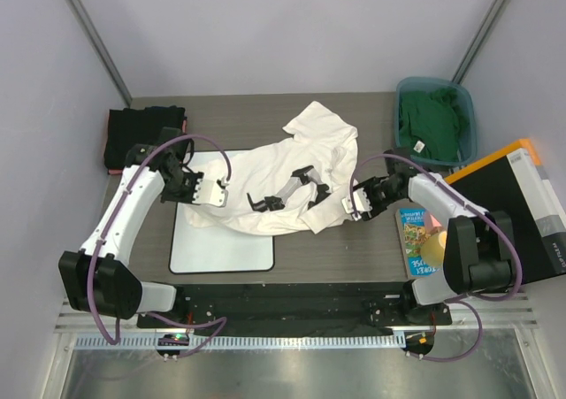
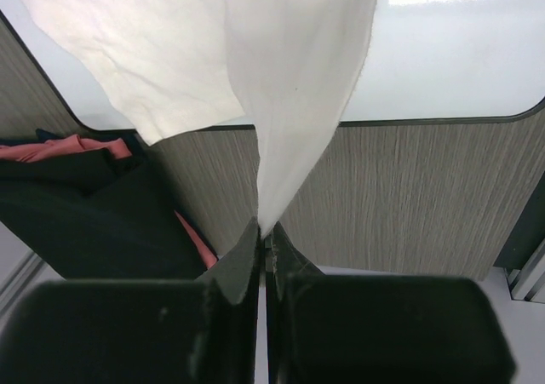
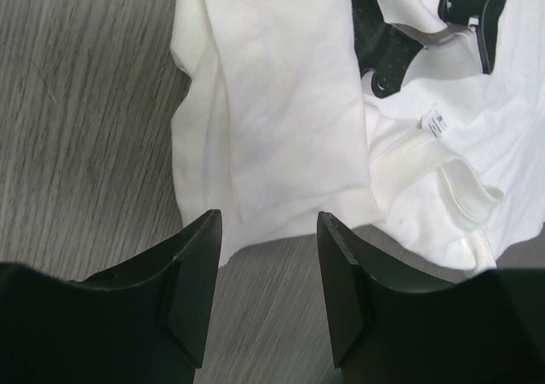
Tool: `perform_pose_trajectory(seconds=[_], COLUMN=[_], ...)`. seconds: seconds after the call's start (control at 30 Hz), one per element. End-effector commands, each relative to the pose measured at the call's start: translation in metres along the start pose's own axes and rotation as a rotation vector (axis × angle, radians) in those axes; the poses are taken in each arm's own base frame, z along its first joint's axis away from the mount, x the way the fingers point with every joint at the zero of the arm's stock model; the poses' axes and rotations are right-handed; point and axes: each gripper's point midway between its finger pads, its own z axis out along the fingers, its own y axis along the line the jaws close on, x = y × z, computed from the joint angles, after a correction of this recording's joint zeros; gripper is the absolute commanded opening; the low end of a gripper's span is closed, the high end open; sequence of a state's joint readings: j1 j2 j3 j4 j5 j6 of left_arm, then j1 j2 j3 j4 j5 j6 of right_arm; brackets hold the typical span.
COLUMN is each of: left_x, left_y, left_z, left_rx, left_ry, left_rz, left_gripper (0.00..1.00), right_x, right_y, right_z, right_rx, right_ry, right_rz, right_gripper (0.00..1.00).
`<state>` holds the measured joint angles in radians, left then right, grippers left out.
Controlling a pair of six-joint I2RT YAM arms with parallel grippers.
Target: Fold and stack the t-shirts
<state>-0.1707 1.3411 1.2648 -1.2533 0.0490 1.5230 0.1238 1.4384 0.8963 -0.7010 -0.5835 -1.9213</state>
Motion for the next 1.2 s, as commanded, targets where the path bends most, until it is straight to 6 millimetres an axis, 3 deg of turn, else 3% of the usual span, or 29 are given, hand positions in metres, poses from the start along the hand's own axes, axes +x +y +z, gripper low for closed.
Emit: perform_pose_trajectory(seconds=[0.0,0.2,0.33,0.63,1.17], left_x=[-0.001,0.0,0.002,0.007,0.007], left_y=[0.012,0.012,0.011,0.017,0.027], left_z=[-0.009,-0.012,-0.013,-0.014,-0.016], left_rx=[-0.048,-0.058,-0.065,-0.085,-0.1], left_ry=[0.011,0.024,0.034,0.061,0.065], left_rz=[-0.016,-0.026,-0.031,-0.03,-0.004], left_gripper=[0.0,0.0,0.0,0.0,0.0], right_x=[-0.001,0.004,0.003,-0.012,0.01], right_y=[-0.022,-0.03,-0.029,0.0,0.01], right_z=[0.013,0.027,0.025,0.015,0.036], right_rx=[0.04,0.032,0.02,-0.076,-0.111], right_ry=[-0.026,-0.03,-0.026,-0.054,-0.015], right_rz=[-0.069,-0.057,-0.039,-0.034,0.013], right_gripper=[0.55,0.52,0.5,0.5,0.49])
